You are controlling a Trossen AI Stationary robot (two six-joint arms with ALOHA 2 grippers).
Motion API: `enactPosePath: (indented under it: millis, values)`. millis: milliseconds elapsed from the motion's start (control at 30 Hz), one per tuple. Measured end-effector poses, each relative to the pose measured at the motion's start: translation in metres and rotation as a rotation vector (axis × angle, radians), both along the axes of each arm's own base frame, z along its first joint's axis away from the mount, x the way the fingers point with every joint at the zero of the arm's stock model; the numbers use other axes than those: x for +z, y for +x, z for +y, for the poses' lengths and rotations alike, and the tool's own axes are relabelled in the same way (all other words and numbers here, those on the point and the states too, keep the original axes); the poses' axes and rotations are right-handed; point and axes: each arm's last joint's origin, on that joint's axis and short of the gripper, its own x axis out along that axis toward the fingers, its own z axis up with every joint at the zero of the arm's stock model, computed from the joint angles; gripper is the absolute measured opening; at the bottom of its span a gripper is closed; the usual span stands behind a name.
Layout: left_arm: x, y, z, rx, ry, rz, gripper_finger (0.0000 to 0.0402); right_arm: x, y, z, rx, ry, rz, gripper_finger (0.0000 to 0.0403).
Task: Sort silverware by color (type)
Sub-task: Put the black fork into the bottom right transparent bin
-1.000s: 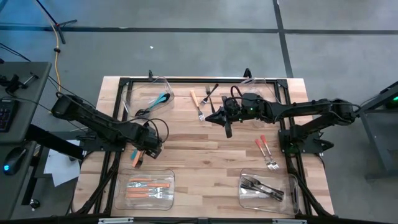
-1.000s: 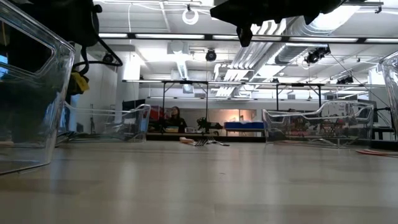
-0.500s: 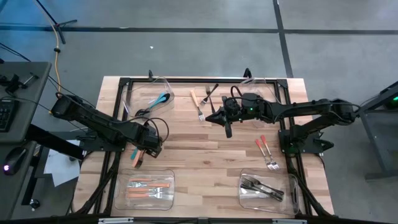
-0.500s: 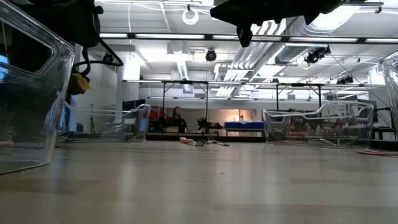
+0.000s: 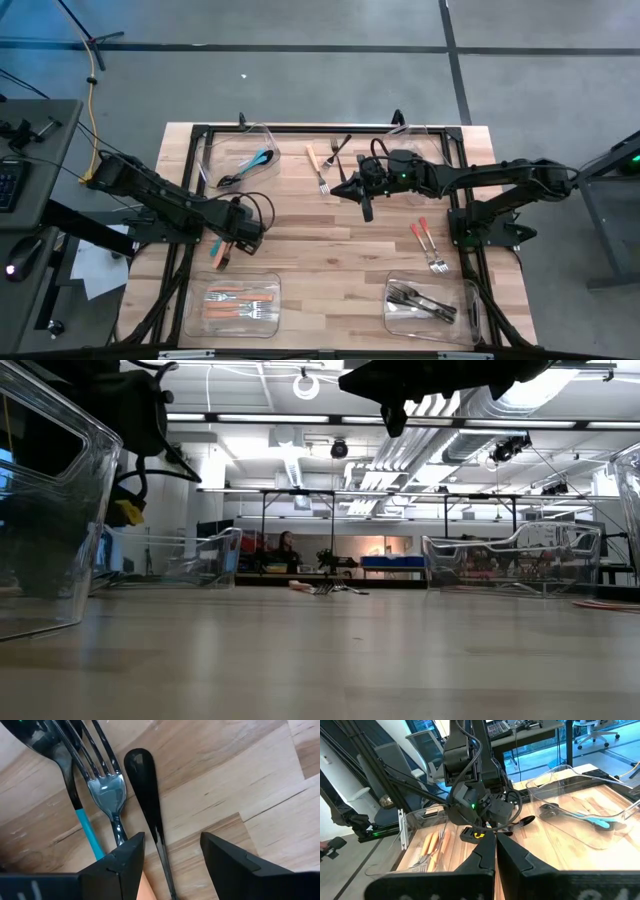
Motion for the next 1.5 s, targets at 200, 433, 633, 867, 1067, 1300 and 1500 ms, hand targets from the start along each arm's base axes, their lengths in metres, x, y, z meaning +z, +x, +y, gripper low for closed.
enactPosePath:
  millis: [200, 433, 633, 867, 1067, 1300, 1500]
  values:
    - [0.000, 0.001, 0.000, 0.000, -0.005, -0.006, 0.0169, 0.000, 0.000, 0.000, -0.001, 0.006, 0.000, 0.0000]
    - [0.000, 0.003, -0.001, -0.022, -0.015, -0.029, 0.0082, 0.000, 0.000, 0.000, -0.001, 0.006, 0.001, 0.0000]
    - [-0.001, 0.005, -0.002, -0.061, -0.019, -0.053, 0.0010, -0.001, 0.000, 0.000, -0.001, 0.007, 0.013, 0.0000]
    - [0.001, 0.006, -0.002, -0.110, -0.018, -0.060, 0.0005, -0.002, 0.000, 0.000, 0.000, -0.001, 0.020, 0.0000]
    - [0.020, 0.021, -0.003, -0.201, -0.010, -0.235, 0.0002, -0.002, 0.000, 0.000, 0.002, -0.010, 0.018, 0.0000]
    - [0.059, 0.045, 0.008, -0.243, 0.073, -0.636, 0.0001, 0.000, -0.001, 0.001, 0.027, -0.013, 0.010, 0.0000]
    - [0.102, 0.061, 0.032, -0.301, 0.267, -0.970, 0.0001, 0.012, -0.014, 0.002, 0.033, -0.015, -0.009, 0.0000]
